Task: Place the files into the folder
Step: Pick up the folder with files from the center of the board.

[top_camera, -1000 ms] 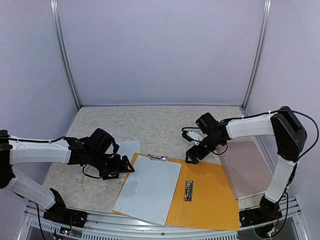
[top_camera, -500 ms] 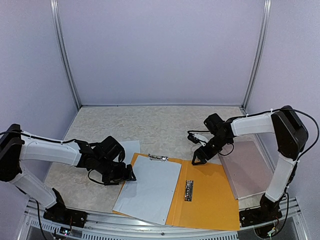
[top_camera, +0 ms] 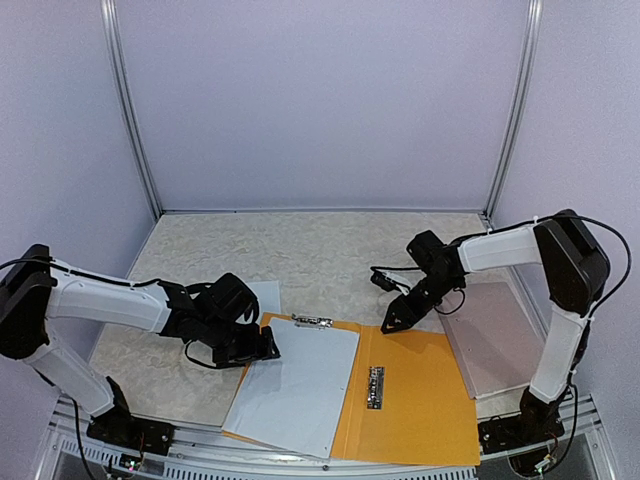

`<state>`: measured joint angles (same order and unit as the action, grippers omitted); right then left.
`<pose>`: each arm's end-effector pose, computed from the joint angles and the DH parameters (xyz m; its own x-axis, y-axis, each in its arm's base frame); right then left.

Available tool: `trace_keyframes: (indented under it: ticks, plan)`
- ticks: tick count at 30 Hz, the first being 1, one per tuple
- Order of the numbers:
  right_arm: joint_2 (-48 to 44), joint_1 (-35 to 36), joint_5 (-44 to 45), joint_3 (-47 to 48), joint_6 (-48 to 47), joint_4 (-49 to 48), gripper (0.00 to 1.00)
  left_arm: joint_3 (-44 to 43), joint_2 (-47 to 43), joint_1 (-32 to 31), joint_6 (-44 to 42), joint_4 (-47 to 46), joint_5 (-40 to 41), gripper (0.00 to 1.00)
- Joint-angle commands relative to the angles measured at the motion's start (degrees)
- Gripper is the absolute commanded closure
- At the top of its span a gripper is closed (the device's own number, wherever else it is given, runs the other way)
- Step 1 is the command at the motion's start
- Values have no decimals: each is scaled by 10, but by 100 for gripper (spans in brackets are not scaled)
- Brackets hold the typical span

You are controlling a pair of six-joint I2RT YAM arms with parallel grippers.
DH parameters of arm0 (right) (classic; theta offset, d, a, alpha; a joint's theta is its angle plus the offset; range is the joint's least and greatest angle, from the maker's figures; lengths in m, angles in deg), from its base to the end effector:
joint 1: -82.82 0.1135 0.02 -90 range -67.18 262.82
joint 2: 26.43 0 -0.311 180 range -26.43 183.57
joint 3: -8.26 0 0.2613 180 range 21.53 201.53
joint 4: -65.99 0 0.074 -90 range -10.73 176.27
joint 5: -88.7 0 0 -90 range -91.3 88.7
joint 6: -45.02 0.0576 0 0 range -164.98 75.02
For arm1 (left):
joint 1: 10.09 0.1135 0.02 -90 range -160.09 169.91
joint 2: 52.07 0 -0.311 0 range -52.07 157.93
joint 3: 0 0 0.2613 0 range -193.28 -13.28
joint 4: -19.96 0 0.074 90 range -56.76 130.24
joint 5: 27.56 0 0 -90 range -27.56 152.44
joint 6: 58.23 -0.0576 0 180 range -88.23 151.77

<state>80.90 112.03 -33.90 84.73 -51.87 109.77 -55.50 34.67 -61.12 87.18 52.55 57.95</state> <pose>0.3073 0.2074 0.1582 -0.7713 -0.5470 -0.3253 -0.6328 0.6044 0.4840 0.1749 -0.2234 0.1705 -0.9764 -0.0979 -0.1925 -0.0123 0.9151 -0.4030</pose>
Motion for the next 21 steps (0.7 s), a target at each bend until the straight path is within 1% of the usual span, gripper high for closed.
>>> trace_keyframes:
  ticks: [1, 5, 7, 9, 16, 21]
  plan:
    - [34, 1, -23, -1, -4, 51, 63, 20, 37, -6, 10, 28, 8, 14]
    - [48, 1, -47, 13, -1, 38, 77, 24, 29, -7, 8, 33, 6, 13]
    - [60, 1, -59, 24, 0, 30, 87, 25, 22, -6, 6, 38, 4, 13]
    - [73, 2, -67, 38, 1, 27, 100, 27, 11, -4, 6, 45, 6, 13]
    - [116, 0, -106, 93, 9, 4, 100, 33, -34, 12, 3, 78, 23, 13]
    - [131, 0, -130, 128, 15, -1, 100, 46, -71, 32, -3, 94, 17, 12]
